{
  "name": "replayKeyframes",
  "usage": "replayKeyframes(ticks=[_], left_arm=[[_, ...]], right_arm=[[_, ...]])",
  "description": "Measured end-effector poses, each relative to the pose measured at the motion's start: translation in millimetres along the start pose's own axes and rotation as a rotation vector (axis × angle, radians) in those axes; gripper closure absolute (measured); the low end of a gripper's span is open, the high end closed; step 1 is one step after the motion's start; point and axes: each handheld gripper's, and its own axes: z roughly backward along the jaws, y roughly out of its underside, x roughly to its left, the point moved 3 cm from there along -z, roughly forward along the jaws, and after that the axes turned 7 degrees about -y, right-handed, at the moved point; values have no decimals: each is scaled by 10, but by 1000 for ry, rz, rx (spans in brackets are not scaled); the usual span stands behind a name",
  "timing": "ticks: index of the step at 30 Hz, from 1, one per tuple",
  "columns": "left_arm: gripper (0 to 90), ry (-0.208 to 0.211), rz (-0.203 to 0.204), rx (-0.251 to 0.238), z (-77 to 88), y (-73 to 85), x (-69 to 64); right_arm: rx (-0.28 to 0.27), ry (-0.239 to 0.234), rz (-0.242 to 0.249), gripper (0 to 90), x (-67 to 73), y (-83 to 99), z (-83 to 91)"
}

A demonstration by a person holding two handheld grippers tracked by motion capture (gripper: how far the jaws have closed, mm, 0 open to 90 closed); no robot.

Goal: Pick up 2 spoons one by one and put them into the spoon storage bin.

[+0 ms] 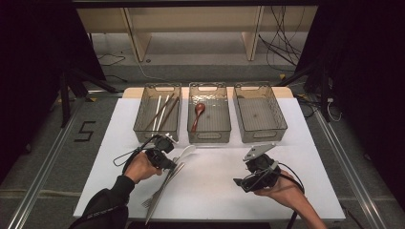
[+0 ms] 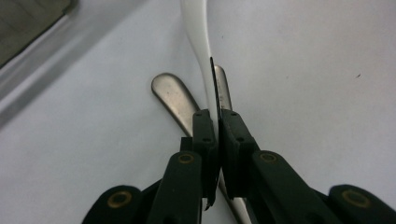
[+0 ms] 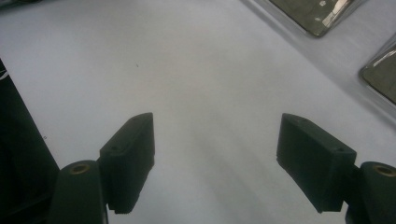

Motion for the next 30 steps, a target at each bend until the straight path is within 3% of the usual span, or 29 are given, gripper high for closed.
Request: replayKeyframes(ticks=[12, 23, 30], left_arm=[[848, 12, -3, -91, 163, -104, -33], [847, 18, 2, -194, 353, -355, -49], [847, 5, -3, -223, 424, -501, -19]], right_arm=[[-2, -2, -5, 286, -2, -1, 5], [-7, 0, -12, 286, -7, -3, 12], [-4, -3, -11, 286, -14, -1, 9]])
